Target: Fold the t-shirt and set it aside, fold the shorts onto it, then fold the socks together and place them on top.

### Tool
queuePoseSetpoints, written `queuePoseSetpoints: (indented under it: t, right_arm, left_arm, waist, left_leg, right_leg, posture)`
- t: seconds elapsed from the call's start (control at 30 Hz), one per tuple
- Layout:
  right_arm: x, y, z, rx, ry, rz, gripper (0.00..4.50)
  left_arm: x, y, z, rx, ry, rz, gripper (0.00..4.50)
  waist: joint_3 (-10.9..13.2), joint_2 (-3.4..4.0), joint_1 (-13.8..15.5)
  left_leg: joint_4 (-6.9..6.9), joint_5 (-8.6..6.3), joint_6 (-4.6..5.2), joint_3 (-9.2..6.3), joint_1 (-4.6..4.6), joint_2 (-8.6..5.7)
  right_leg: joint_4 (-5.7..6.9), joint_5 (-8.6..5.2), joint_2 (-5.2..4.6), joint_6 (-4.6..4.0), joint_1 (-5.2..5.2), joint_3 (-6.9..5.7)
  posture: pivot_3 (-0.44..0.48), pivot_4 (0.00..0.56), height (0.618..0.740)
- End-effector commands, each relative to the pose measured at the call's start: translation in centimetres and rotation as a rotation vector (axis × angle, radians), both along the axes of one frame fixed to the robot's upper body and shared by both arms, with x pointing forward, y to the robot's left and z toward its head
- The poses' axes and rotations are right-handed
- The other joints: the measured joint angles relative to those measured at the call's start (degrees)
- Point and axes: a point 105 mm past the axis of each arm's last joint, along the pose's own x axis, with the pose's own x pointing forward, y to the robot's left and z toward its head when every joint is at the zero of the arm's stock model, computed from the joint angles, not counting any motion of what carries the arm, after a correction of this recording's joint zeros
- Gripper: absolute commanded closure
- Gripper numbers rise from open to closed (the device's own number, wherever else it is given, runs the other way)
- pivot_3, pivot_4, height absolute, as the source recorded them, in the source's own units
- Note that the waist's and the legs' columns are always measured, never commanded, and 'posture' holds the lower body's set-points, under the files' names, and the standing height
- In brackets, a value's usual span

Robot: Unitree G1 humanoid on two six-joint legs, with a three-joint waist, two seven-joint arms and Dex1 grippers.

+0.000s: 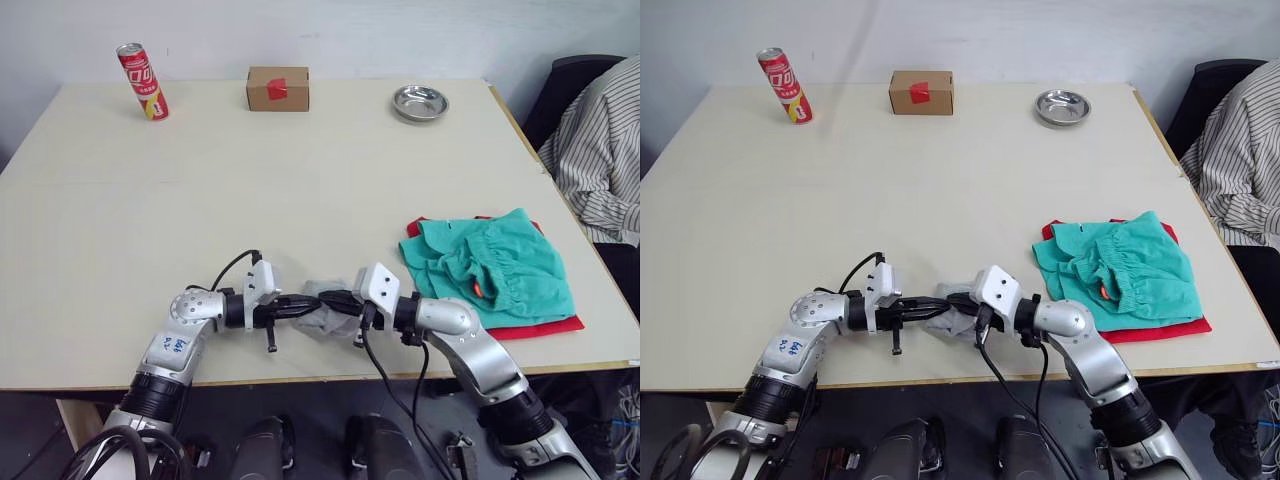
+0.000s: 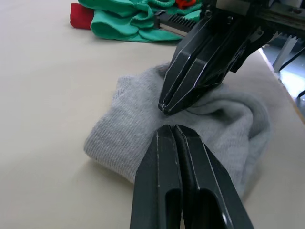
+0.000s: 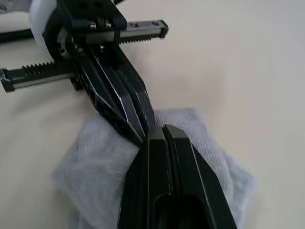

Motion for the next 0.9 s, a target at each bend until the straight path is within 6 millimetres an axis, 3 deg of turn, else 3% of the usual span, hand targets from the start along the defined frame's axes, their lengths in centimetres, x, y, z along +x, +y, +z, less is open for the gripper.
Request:
queuePoseSetpoints:
  t: [0.03, 0.17, 0.23, 0.3, 0.43, 0.63, 0.7, 0.9]
  right_arm:
    - [0.7, -2.5, -1.8, -0.042, 0.003, -0.108, 4.5]
    - [1.2, -4.0, -2.6, 0.047, 0.03, -0.22, 4.5]
    - [1.3, -4.6, -1.0, 0.178, 0.026, -0.273, 4.33]
    - [0.0, -4.5, 0.8, 0.321, 0.108, -0.22, 3.97]
    - [-2.1, -6.4, 2.9, 0.528, 0.379, -0.2, 2.62]
    - [-4.8, -8.7, 0.1, 0.446, 0.96, -0.256, 0.61]
    - [-4.3, -8.1, 0.3, 0.492, 1.04, -0.259, 0.04]
    - [-3.4, -4.5, 0.5, 0.54, 1.212, -0.21, 0.04]
  left_arm:
    - [0.1, 0.4, -1.6, 0.062, 0.042, 0.037, 4.42]
    - [0.0, 0.2, -1.5, 0.055, 0.056, 0.032, 4.42]
    - [0.1, 0.0, -0.8, 0.029, 0.048, 0.025, 4.47]
    - [0.2, -0.2, 0.2, -0.014, 0.047, 0.017, 4.5]
    - [0.3, -0.3, 1.2, -0.016, 0.023, -0.015, 4.5]
    - [0.2, -0.5, 1.5, 0.0, 0.009, -0.035, 4.5]
    - [0.2, -0.6, 1.5, 0.001, 0.01, -0.037, 4.5]
    - [0.1, -0.8, 1.4, 0.008, 0.016, -0.029, 4.5]
  waist:
    - [0.0, -0.01, 0.0]
    - [-0.2, -0.04, 0.1]
    - [-0.2, -0.03, 0.2]
    - [-0.2, 0.01, 0.2]
    - [-0.1, 0.06, 0.2]
    - [-0.1, 0.07, 0.2]
    - [-0.1, 0.11, -0.1]
    - [-0.1, 0.13, 0.0]
  left_leg:
    - [0.01, -0.02, -0.03, 0.0, 0.04, 0.0]
    - [0.01, -0.14, -0.22, -0.05, 0.16, -0.01]
    - [0.01, -0.15, -0.24, -0.14, 0.21, -0.01]
    - [0.0, -0.16, -0.25, -0.19, 0.19, -0.01]
    - [-0.02, -0.02, 0.01, -0.25, 0.05, 0.0]
    - [-0.06, -0.23, 0.33, -0.39, 0.02, 0.0]
    - [-0.08, -0.22, 0.34, -0.41, 0.02, 0.02]
    - [-0.1, -0.17, 0.37, -0.39, -0.06, 0.02]
  right_leg:
    - [0.0, 0.0, 0.0, 0.01, 0.04, 0.0]
    - [-0.04, 0.02, -0.03, 0.04, 0.19, -0.03]
    - [-0.1, 0.02, -0.03, 0.04, 0.29, -0.09]
    - [-0.12, 0.02, -0.03, 0.04, 0.3, -0.11]
    - [-0.14, 0.02, -0.04, 0.04, 0.2, -0.14]
    - [-0.28, 0.01, -0.08, 0.01, 0.24, -0.24]
    - [-0.3, 0.0, -0.07, -0.01, 0.24, -0.26]
    - [-0.32, 0.0, -0.02, -0.01, 0.18, -0.29]
  posture:
    - [0.0, 0.15, 0.74]
    - [0.0, 0.15, 0.74]
    - [0.0, 0.15, 0.74]
    - [0.0, 0.15, 0.74]
    - [0.0, 0.15, 0.74]
    - [0.0, 0.15, 0.74]
    - [0.0, 0.15, 0.74]
    - [0.0, 0.15, 0.74]
